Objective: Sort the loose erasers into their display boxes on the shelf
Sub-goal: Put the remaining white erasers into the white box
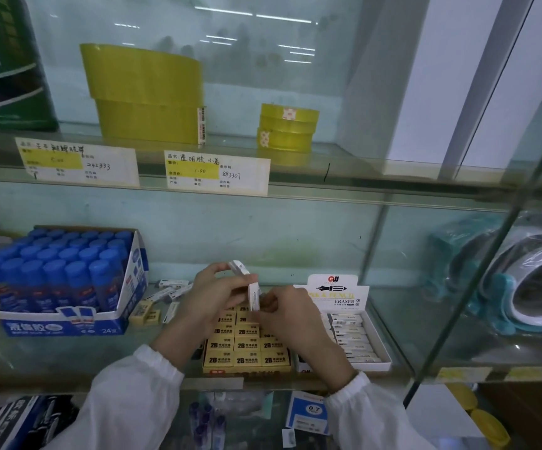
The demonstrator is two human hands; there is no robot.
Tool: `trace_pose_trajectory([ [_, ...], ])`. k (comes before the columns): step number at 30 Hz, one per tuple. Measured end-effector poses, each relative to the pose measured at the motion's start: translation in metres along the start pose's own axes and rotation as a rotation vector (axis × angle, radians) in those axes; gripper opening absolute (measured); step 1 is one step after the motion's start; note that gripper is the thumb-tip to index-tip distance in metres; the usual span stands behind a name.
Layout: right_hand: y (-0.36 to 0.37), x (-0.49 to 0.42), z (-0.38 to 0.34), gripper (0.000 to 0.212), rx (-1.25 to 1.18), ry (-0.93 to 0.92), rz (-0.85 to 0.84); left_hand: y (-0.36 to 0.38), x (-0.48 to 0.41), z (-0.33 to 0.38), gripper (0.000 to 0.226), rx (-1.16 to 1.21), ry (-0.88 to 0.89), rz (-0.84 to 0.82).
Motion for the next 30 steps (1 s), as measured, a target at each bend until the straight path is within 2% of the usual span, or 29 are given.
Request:
trace_pose_trajectory([
  [6, 0.003, -0.001, 0.008, 0.011, -0.127, 0.043, 0.022, -0.011, -0.005, -0.006, 0.034, 0.145, 0.007, -0.012],
  [10, -0.004, 0.002, 0.009, 0.010, -0.280, -0.004, 0.046, 0.001, -0.005, -0.001, 0.018, 0.382, -0.138, -0.075],
  [12, -0.012, 0.007, 0.007, 0.009, -0.353, -0.024, 0.035, 0.002, -0.006, 0.002, 0.018, 0.552, -0.202, -0.091],
  [14, -0.024, 0.013, 0.007, 0.008, -0.473, -0.008, 0.042, 0.001, -0.009, 0.005, 0.020, 0.620, -0.238, -0.079],
  [16, -0.039, 0.019, 0.008, 0.009, -0.646, 0.021, 0.080, -0.001, -0.017, 0.008, 0.019, 0.422, -0.185, -0.033],
  [17, -0.045, 0.021, 0.011, 0.009, -0.723, 0.040, 0.109, -0.003, -0.023, 0.009, 0.020, 0.180, -0.097, 0.017],
  [20, -0.058, 0.022, 0.018, 0.015, -0.879, 0.084, 0.156, -0.011, -0.044, 0.016, 0.024, -0.752, 0.292, 0.169],
  [21, -0.060, 0.022, 0.021, 0.017, -0.916, 0.090, 0.158, -0.011, -0.050, 0.020, 0.025, -1.013, 0.348, 0.151],
  [23, -0.061, 0.023, 0.024, 0.020, -0.967, 0.106, 0.144, -0.010, -0.055, 0.026, 0.038, -1.403, 0.269, 0.107],
  [24, -0.060, 0.024, 0.026, 0.021, -0.988, 0.111, 0.140, -0.009, -0.056, 0.027, 0.049, -1.527, 0.202, 0.101],
  [26, -0.059, 0.025, 0.028, 0.022, -1.026, 0.109, 0.142, -0.006, -0.058, 0.029, 0.065, -1.623, 0.100, 0.084],
  [30, -0.057, 0.027, 0.035, 0.020, -1.081, 0.105, 0.153, -0.004, -0.061, 0.025, 0.071, -1.542, -0.002, 0.086],
])
Point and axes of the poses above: each hand's wrist, its own x-axis away from the middle knuckle, its own y-axis out of the palm, z = x × y, the point moved 1 cm from there along -x, towards the middle knuckle, and after that the axes turned 6 degrees about -x, right-handed, at the moved point
